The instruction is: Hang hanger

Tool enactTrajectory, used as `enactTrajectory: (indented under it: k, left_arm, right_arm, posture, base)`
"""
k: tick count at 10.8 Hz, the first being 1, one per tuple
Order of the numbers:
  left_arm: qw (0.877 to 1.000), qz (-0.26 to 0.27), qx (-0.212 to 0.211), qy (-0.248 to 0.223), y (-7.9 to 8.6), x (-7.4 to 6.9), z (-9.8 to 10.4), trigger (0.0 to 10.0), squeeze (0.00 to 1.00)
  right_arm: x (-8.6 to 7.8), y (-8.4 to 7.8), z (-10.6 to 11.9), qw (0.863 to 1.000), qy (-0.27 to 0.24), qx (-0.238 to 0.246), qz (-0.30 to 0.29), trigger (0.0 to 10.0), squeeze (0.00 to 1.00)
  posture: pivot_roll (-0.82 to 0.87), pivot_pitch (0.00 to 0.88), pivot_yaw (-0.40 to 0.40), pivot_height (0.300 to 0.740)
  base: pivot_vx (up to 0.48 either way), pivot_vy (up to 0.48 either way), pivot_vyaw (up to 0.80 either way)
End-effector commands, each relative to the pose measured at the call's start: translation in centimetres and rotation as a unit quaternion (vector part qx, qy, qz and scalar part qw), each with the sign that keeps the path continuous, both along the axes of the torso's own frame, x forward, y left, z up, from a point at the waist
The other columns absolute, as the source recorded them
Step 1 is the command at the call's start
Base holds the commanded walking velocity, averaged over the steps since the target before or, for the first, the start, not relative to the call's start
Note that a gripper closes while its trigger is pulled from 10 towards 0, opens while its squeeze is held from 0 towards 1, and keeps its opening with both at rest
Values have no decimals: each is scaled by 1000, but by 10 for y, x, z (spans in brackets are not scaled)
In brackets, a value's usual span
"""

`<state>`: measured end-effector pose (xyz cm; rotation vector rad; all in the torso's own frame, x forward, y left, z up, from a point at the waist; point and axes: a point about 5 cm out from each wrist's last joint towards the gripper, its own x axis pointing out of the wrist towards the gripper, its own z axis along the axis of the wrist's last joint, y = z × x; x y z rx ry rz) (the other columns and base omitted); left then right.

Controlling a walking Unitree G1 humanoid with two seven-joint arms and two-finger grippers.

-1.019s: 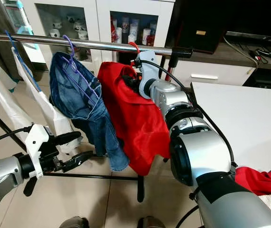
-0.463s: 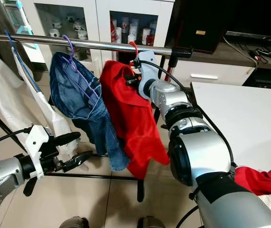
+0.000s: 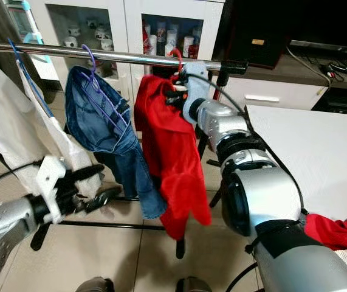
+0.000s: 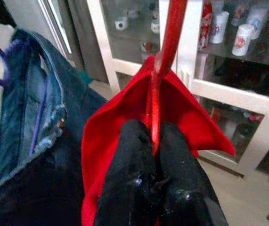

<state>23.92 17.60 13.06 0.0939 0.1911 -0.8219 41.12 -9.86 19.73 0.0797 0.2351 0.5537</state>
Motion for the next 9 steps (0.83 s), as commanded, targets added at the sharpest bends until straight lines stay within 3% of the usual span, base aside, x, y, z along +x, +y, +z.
enactTrajectory:
  k: [1, 4, 7, 9]
  left_arm:
    - [1000, -3, 2, -5, -4, 0, 4, 10000, 0]
    - [999, 37, 17, -18, -11, 3, 9, 10000, 0]
    - [995, 86, 32, -27, -16, 7, 9, 10000, 0]
    - [992, 120, 35, -35, -15, 12, 7, 10000, 0]
  right_arm:
    - [3, -5, 16, 999, -32, 16, -4, 0, 0]
    - [3, -9, 26, 997, -65, 36, 7, 0, 0]
    - [-8, -22, 14, 995, -77, 54, -12, 0, 0]
    - [-41, -32, -11, 993, -86, 67, -46, 0, 0]
  posture:
    - [-13, 44, -42, 740]
    - [-14, 32, -43, 740]
    - [-16, 29, -38, 740]
    - [-25, 31, -25, 740]
  base:
    - [0, 0, 0]
    - [0, 0, 0]
    - [0, 0, 0]
    - [0, 0, 0]
